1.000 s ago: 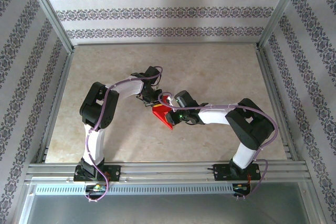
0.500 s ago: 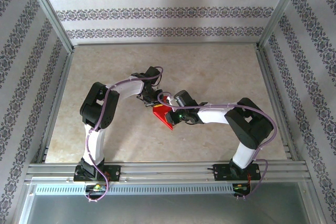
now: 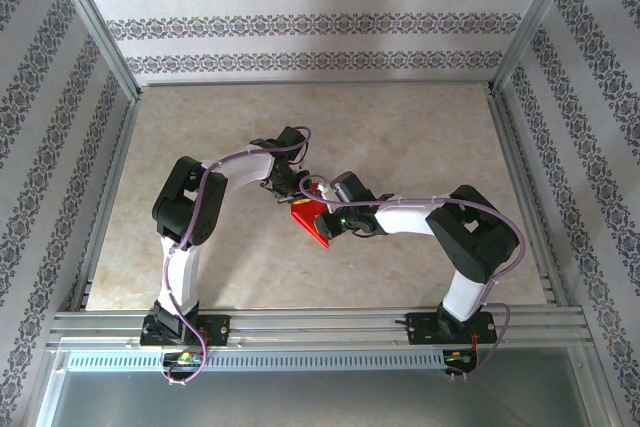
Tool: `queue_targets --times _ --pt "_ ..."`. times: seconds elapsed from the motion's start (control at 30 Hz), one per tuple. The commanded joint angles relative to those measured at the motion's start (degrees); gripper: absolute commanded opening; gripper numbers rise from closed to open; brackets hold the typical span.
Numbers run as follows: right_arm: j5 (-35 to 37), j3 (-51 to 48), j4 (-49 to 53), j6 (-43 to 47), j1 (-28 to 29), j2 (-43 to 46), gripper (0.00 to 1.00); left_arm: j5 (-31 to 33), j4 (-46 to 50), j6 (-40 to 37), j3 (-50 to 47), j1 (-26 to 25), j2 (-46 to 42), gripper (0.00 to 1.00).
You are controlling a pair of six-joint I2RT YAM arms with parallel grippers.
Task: Fold a paper plane with a square sheet of paper (pick it up from the middle)
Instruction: Third fold the triangle at the center of the table.
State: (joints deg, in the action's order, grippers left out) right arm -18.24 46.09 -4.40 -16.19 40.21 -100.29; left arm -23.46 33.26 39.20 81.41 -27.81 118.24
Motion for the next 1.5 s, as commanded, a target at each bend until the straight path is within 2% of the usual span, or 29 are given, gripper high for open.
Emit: queue_targets --times 0.0,0.27,0.43,0.53,0.63,0.9,1.07,1.47 --pt "1.13 0.98 1.58 0.89 -0.61 -1.57 0.12 1.75 2.5 0.21 0.16 -0.98 -0.97 0.14" --pt "1.39 0.76 2.01 1.07 -0.61 -1.3 0.12 2.89 -3.65 7.14 -7.08 2.4 -11.65 0.22" --pt "1.34 0.88 2.27 1.07 -0.73 -1.22 0.12 0.96 -9.36 11.86 -14.47 3.47 -18.07 0.21" --pt "1.45 0.83 2.47 0.98 -0.79 -1.12 0.12 -2.74 -17.08 16.96 -20.02 2.64 -20.97 0.18" --pt "1.39 0.89 2.64 0.89 -0.91 -1.14 0.12 -3.39 -22.72 21.18 -24.19 1.12 -22.9 0.16" --pt "1.24 1.02 3.09 0.89 -1.03 -1.31 0.12 -4.19 -32.75 27.39 -29.94 -2.44 -20.94 0.13" --pt "1.34 0.95 3.15 0.76 -1.09 -1.35 0.12 -3.8 -33.08 27.96 -30.27 -4.42 -18.89 0.13" --pt "1.21 0.85 3.35 0.45 -1.26 -1.66 0.12 -2.2 -32.15 26.82 -33.3 -4.63 -18.24 0.13"
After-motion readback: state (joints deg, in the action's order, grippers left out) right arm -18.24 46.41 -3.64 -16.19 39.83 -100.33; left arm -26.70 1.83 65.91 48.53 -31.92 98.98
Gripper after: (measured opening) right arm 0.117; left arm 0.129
